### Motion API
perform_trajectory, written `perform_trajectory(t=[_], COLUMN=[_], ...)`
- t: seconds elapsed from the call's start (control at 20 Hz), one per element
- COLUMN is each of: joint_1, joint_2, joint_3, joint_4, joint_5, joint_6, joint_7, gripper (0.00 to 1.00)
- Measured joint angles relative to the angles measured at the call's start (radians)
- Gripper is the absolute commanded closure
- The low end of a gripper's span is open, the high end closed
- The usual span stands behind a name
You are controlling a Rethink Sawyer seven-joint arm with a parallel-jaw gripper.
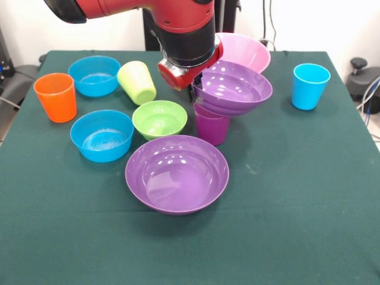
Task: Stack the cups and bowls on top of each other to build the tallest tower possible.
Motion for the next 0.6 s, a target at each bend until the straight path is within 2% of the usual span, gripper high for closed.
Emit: perform_trajectory(t=[0.6], joint_1=[-0.023], joint_2=[-0.012], joint_3=[0.002], joint_4=[0.0], joint_5=[0.002], joint_6=[0.0], joint_7=[0.0], gripper=[1.0])
